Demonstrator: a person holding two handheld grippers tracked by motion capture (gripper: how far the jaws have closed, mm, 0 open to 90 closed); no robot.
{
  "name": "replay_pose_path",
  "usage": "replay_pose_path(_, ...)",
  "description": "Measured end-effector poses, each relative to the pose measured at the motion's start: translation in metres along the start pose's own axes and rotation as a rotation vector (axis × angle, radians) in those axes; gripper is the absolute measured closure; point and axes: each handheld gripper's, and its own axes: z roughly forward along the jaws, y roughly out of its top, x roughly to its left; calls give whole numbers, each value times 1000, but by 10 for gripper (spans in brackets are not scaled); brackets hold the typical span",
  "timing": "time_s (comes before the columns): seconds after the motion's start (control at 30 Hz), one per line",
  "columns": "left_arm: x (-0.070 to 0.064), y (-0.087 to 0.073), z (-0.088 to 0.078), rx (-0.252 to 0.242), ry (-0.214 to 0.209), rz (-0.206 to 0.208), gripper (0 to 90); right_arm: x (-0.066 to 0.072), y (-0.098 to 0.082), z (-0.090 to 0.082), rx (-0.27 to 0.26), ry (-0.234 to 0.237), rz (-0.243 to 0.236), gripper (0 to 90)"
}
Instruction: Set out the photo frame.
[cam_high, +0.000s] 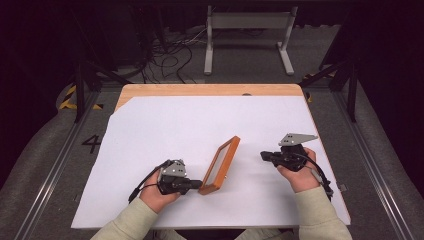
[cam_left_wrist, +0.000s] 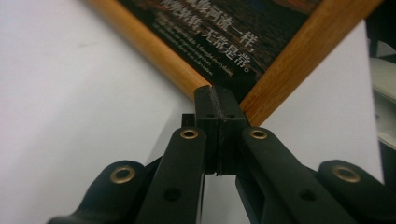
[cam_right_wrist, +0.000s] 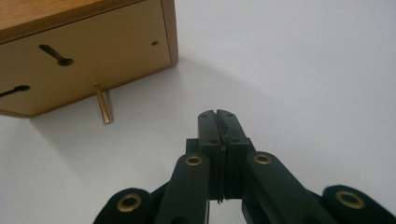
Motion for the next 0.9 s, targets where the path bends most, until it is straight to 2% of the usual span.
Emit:
replay_pose_path(0.23, -14, 10, 15, 6, -44, 39, 900, 3, 3, -9, -19, -3, -8, 900)
replay_pose_path(0.57, -29, 21, 33, 12, -72, 79, 900, 8, 8, -13, -21, -2, -17, 868)
replay_pose_path(0.6, -30, 22, 34, 12, -72, 82, 900, 11, 11, -14, -24, -1, -16, 839)
replay_pose_path(0.63, -31, 22, 34, 12, -74, 84, 900, 18, 17, -16, -20, 15, 5, 774)
replay_pose_path(0.67, -31, 22, 34, 12, -74, 84, 900, 18, 17, -16, -20, 15, 5, 774)
replay_pose_path(0.7, -29, 21, 31, -2, -77, 81, 900, 21, 20, -16, -19, 22, 9, 749)
replay_pose_path(0.77, -26, 19, 24, 11, -58, 67, 888, 33, 33, -19, -32, 55, 28, 651)
replay_pose_path(0.8, -26, 19, 24, 11, -58, 67, 865, 33, 33, -19, -32, 55, 28, 651)
replay_pose_path(0.83, -24, 17, 20, 7, -55, 46, 865, 39, 39, -20, -34, 67, 44, 595)
replay_pose_path(0.9, -21, 15, 13, -3, -35, 26, 824, 48, 49, -19, -24, 50, 52, 492)
